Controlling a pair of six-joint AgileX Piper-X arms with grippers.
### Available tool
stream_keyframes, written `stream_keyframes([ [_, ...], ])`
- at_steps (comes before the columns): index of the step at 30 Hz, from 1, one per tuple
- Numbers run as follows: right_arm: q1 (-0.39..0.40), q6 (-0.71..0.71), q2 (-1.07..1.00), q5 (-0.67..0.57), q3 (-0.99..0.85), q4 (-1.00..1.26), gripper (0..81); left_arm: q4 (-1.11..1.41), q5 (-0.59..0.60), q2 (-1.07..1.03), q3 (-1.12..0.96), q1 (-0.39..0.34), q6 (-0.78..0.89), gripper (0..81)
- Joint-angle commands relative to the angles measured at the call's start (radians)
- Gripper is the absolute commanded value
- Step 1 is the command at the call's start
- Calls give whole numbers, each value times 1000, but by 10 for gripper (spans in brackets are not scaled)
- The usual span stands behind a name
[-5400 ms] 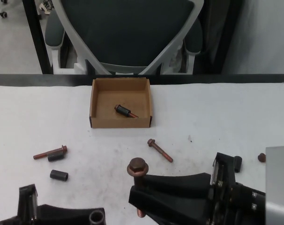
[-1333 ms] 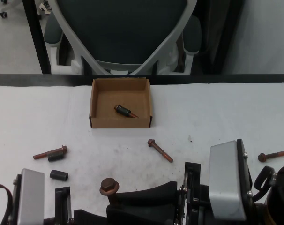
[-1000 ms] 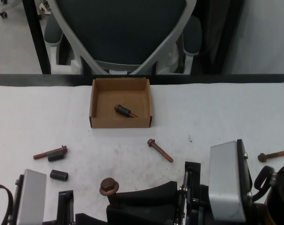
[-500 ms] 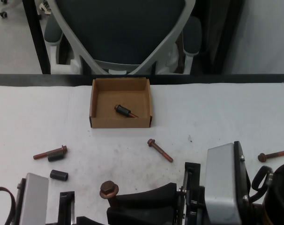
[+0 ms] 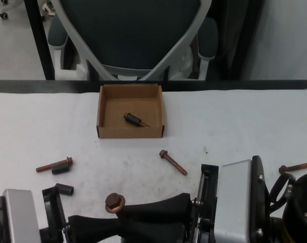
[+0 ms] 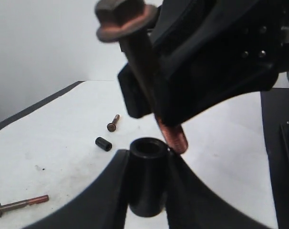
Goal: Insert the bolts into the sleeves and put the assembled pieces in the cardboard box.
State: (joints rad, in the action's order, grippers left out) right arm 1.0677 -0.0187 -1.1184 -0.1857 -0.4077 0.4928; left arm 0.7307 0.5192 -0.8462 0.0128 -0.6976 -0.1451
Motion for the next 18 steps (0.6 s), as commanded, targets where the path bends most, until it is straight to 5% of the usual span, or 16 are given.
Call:
stream_keyframes([
  [1,-4,-14,0,17,-11,-8,2,31,84,1,-13,1,27,8],
  [18,-2,8,0,-15,-29,21,2,-41,43,1,-13,1,32,8],
])
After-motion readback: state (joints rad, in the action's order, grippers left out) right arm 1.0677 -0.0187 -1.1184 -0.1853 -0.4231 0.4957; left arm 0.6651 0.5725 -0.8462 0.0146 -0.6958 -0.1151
